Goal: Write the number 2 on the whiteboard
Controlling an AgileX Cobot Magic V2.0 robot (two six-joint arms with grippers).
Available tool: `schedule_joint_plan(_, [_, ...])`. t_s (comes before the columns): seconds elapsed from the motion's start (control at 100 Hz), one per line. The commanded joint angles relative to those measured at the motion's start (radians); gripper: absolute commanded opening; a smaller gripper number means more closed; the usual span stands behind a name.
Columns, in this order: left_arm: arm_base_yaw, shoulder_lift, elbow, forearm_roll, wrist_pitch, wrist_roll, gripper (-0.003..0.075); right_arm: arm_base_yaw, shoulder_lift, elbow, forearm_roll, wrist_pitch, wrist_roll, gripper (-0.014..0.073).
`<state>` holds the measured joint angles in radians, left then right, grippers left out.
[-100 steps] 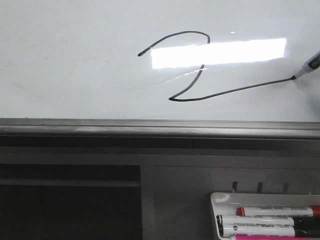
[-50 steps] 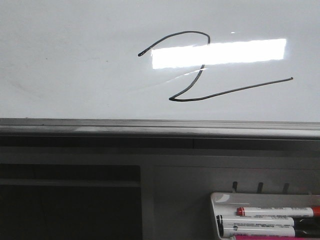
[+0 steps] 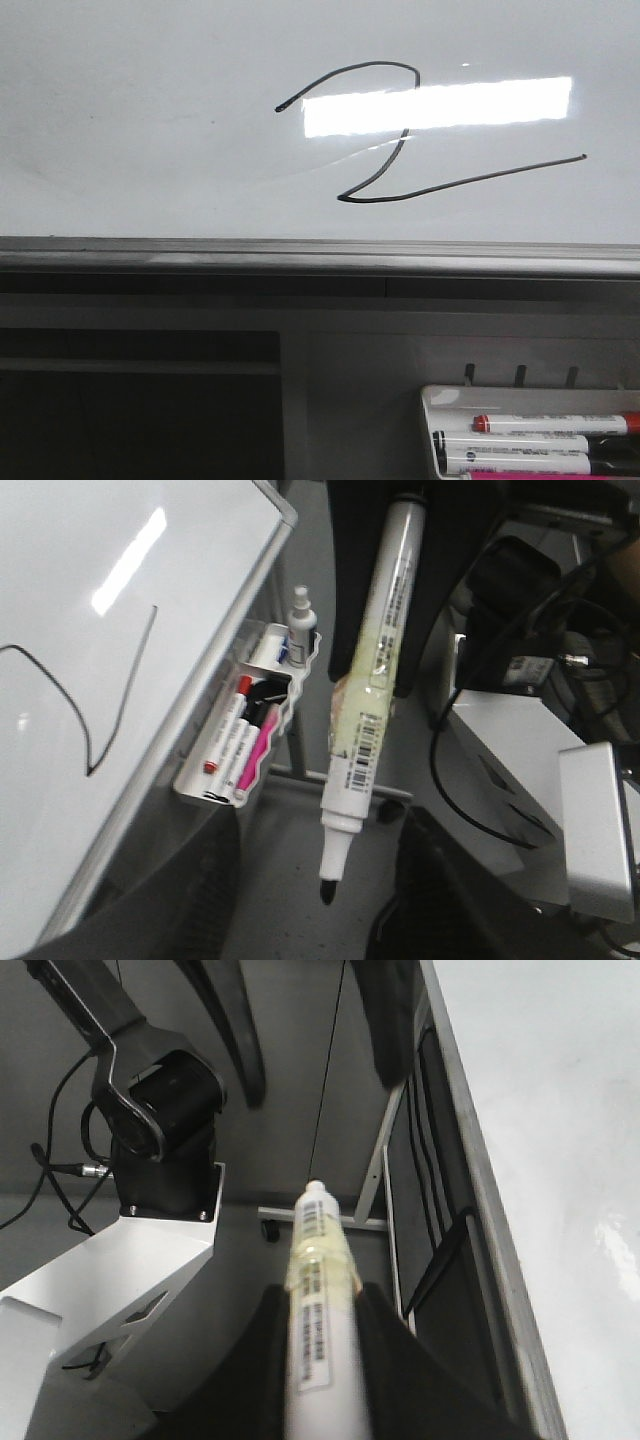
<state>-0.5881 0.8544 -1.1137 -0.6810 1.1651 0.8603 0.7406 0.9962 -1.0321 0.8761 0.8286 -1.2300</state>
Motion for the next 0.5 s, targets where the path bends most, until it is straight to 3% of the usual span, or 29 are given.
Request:
schedule_joint_plan(0.0, [0.001, 0.034, -0.035, -0.087, -0.001, 0.023, 0.0323, 0.036, -0.011, -0.035, 0.046, -0.098, -0.018, -0.0071])
schedule_joint_plan(0.27, [0.001, 0.091, -0.035, -0.089, 0.004, 0.025, 0.0317, 0.106, -0.011, -0.042, 0.046, -0.141, -0.018, -0.0071])
schedule_joint_plan(0.49, [0.001, 0.115, -0.035, -0.091, -0.009, 0.025, 0.0235, 0.113, -0.011, -0.042, 0.046, -0.141, -0.018, -0.0071])
